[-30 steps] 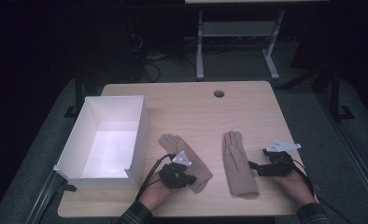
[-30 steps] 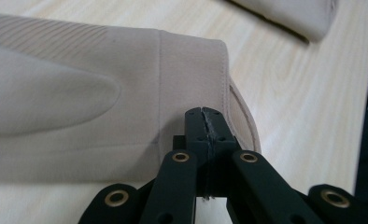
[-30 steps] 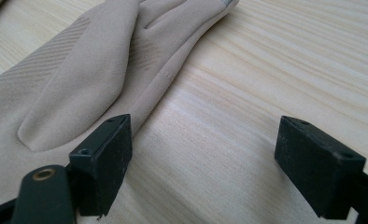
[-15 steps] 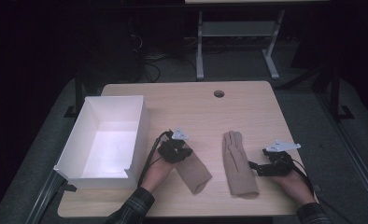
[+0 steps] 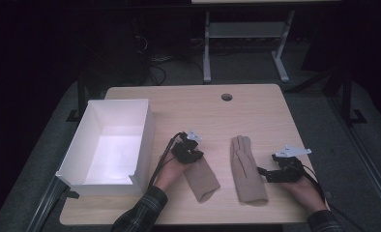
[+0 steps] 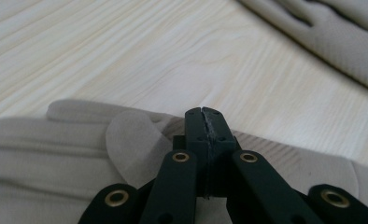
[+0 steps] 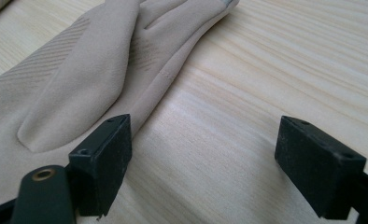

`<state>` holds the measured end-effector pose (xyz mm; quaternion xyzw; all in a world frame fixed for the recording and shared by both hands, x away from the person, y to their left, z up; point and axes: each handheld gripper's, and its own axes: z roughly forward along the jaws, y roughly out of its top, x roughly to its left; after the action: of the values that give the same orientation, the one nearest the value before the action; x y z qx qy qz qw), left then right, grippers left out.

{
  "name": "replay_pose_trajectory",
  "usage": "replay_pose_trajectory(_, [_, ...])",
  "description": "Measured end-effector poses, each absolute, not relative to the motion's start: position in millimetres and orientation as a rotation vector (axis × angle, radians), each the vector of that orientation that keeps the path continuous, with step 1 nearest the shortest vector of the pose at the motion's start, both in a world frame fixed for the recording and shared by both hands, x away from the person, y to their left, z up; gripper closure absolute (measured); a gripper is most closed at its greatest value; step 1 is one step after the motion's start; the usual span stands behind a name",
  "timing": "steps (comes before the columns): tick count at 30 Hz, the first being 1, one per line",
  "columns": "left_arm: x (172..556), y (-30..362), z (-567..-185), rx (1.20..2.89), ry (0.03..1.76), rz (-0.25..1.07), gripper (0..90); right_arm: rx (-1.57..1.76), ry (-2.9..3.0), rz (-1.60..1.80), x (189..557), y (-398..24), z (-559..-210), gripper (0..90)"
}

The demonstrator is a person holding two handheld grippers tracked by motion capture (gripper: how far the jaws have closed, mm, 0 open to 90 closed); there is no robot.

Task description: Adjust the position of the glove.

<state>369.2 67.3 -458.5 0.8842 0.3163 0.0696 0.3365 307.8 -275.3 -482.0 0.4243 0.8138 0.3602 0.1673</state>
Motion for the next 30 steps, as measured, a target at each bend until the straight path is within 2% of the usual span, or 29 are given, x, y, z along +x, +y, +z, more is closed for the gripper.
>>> replay_pose_trajectory(9, [366.9, 34.0, -458.9, 2.334, 0.719, 0.121, 89.7, 1.205, 2.317, 1.026, 307.7, -275.3, -481.9, 18.9])
replay_pose_trajectory(14, [362.5, 21.3, -459.9, 2.319, 0.696, 0.096, 89.6, 1.189, 2.323, 1.038, 306.8, -275.1, -481.8, 22.8])
replay_pose_trajectory(17, [361.2, 23.1, -455.5, 2.286, 0.687, 0.062, 84.8, 1.184, 2.326, 1.042, 306.6, -275.1, -481.7, 23.6])
replay_pose_trajectory(20, [359.6, 32.3, -443.8, 2.259, 0.680, 0.073, 74.2, 1.183, 2.325, 1.042, 306.6, -275.1, -481.7, 23.6])
replay_pose_trajectory(22, [359.6, 40.9, -437.5, 2.247, 0.693, 0.072, 63.7, 1.184, 2.326, 1.042, 306.6, -275.1, -481.7, 23.6])
replay_pose_trajectory(30, [359.1, 75.1, -435.4, 2.229, 0.763, 0.129, 50.2, 1.183, 2.325, 1.041, 306.6, -275.1, -481.7, 23.7])
